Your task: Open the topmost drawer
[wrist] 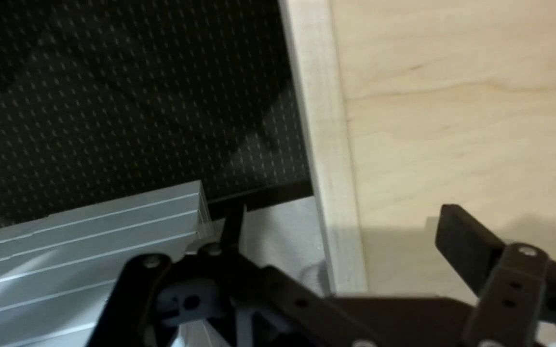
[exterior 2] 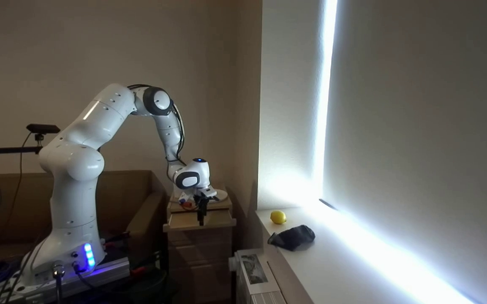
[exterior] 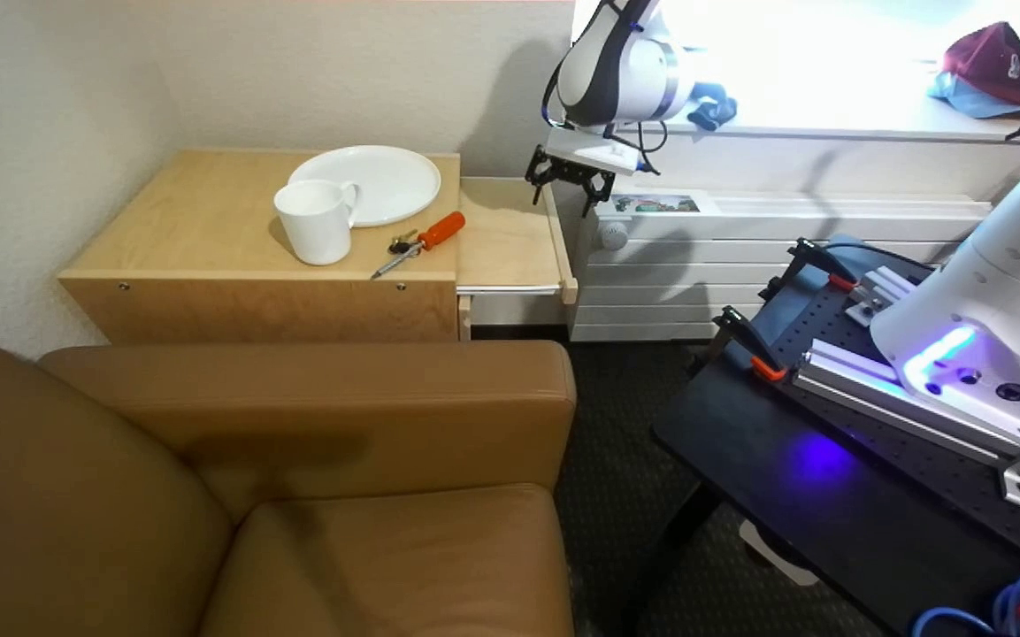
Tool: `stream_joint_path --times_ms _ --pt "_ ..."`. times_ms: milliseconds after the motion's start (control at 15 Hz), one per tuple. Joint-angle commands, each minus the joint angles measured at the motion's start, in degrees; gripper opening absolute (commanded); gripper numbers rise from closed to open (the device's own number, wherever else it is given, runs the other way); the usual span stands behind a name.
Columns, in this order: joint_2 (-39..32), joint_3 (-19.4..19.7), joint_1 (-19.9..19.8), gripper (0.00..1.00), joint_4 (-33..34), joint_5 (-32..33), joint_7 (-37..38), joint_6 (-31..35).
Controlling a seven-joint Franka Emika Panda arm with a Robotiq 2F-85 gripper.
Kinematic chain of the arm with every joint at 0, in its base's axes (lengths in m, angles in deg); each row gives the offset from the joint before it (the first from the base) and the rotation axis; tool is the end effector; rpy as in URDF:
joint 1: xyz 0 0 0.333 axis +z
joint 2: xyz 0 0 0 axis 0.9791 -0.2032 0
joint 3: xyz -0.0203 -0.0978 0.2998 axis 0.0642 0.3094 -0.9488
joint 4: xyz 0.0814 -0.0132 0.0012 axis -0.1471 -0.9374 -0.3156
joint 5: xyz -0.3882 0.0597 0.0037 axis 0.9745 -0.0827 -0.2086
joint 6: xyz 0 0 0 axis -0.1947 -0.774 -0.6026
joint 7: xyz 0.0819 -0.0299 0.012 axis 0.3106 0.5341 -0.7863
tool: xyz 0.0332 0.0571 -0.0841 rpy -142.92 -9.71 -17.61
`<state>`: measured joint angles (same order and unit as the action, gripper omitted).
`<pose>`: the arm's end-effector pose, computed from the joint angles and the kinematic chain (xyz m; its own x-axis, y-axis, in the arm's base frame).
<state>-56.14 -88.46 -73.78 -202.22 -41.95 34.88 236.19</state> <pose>0.5427 0.0267 0.0916 0.6579 -0.7526 0.0274 -0.7405 -0.6530 -0.1589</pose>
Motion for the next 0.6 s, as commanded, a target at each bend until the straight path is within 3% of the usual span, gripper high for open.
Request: stream_joint_path --times_ms 0,200,400,533 --pt "0.8 0.3 -1.1 1.00 0.1 -0.1 -2.7 -3.5" --pt "2.3 0.6 -3.6 1.00 0.1 0.9 -5.7 -7.7" --pt "-1.3 -2.7 -4.7 1.00 1.4 -2.7 -5.8 -1.3" --pt "-3.9 -2.6 -3.6 1.00 1.8 -3.3 -5.4 3.5"
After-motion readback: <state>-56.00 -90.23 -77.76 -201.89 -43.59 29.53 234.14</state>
